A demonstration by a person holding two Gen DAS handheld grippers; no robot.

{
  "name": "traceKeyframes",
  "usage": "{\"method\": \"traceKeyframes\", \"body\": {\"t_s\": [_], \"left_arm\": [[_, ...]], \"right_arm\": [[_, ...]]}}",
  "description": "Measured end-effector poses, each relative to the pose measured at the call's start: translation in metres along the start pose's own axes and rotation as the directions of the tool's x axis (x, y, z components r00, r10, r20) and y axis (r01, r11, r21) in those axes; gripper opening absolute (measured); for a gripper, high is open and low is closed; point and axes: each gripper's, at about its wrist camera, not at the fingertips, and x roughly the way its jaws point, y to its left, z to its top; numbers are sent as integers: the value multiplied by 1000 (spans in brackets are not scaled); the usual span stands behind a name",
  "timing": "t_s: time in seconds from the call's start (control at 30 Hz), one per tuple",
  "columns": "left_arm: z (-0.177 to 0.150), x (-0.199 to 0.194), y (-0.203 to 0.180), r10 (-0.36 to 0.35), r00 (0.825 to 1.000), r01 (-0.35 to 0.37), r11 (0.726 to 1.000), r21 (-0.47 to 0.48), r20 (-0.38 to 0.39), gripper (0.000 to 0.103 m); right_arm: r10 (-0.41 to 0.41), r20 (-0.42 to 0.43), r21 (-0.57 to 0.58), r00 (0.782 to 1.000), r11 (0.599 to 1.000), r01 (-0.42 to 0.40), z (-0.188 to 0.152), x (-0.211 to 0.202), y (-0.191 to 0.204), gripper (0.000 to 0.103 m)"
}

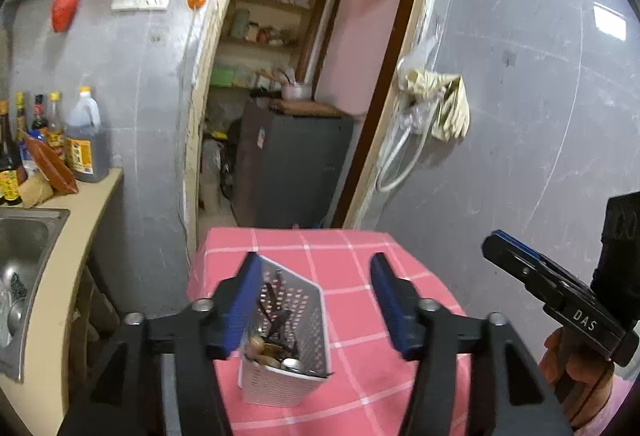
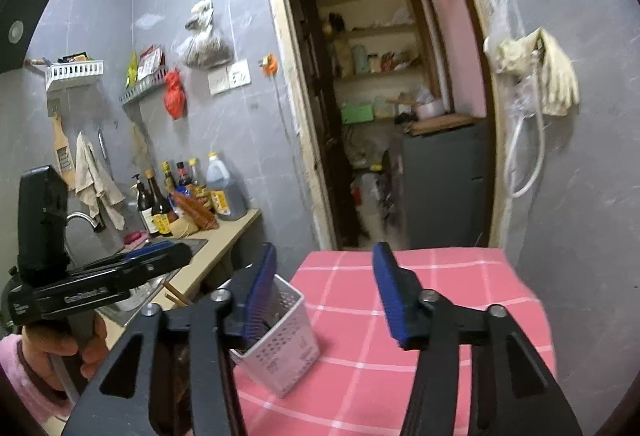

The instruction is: Organize utensils

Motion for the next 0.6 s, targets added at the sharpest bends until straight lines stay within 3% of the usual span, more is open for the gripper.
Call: {"method": "traceKeyframes", "body": {"t_s": [0.13,0.3,0.5,0.6], "left_arm": [[-10,-18,-19,17,999,-17,1000,1,28,70],[-31,-43,-41,51,996,-50,999,-13,71,91],[-57,-67,-66,103,991,-105,994,11,84,102],[-75,-79,-77,126,989,-127,992,9,78,102]], "right_arm": [[-27,17,-4,999,1000,27,-3,-29,-13,63],[-55,18,13,998,998,55,-16,-64,-30,76],[-86,-1,52,996,995,86,-42,-105,-52,96],[-101,-5,69,995,992,101,-57,-125,-60,102]]}}
